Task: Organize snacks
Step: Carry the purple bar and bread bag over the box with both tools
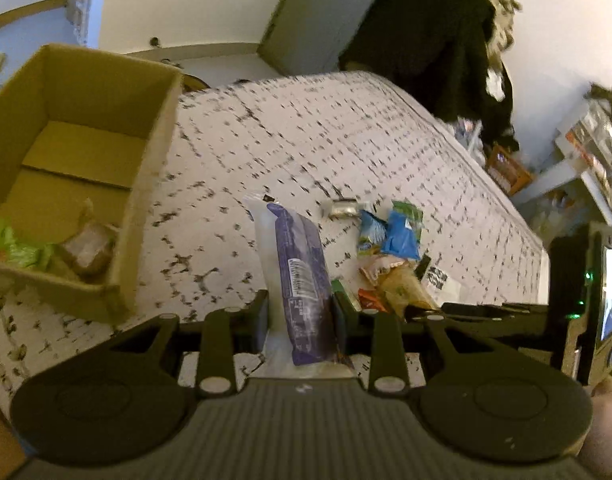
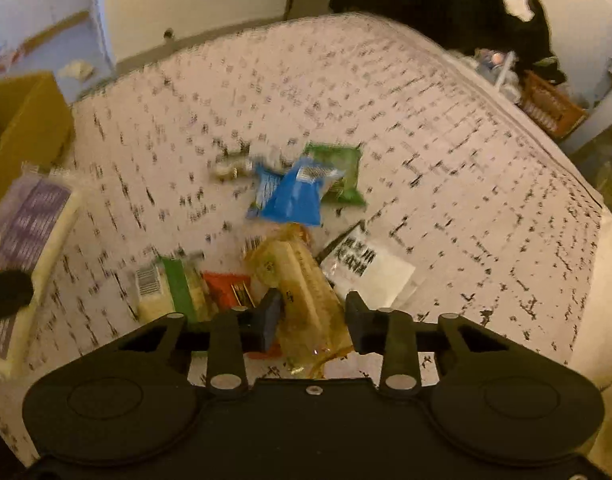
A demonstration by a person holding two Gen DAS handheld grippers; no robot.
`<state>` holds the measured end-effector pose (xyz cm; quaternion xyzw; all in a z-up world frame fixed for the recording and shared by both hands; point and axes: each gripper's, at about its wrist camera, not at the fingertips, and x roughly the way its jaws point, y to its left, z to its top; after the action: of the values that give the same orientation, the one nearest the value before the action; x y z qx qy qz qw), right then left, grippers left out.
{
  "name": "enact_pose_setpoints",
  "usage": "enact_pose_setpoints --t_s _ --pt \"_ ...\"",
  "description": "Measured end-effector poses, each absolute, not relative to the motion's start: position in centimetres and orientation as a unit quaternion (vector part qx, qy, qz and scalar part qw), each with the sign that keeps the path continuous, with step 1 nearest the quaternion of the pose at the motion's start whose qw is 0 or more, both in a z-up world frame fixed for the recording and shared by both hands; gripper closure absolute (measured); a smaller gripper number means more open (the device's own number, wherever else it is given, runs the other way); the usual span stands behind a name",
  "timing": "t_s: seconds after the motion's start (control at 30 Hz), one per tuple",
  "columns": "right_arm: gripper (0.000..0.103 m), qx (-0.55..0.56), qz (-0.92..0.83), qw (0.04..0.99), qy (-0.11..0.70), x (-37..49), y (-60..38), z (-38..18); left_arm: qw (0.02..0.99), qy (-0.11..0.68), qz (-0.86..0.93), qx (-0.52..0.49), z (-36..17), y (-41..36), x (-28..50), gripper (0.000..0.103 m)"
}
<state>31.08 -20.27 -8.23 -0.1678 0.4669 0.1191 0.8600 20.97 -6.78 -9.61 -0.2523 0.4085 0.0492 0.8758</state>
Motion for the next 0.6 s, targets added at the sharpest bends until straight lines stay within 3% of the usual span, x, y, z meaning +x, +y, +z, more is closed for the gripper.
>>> enact_pose_setpoints --t_s 0.6 --pt "0.078 -0.03 0.156 0.913 0.375 26.4 -18.1 -1.8 0.903 0.348 0.074 -0.24 -4.3 -4.1 16.0 0.072"
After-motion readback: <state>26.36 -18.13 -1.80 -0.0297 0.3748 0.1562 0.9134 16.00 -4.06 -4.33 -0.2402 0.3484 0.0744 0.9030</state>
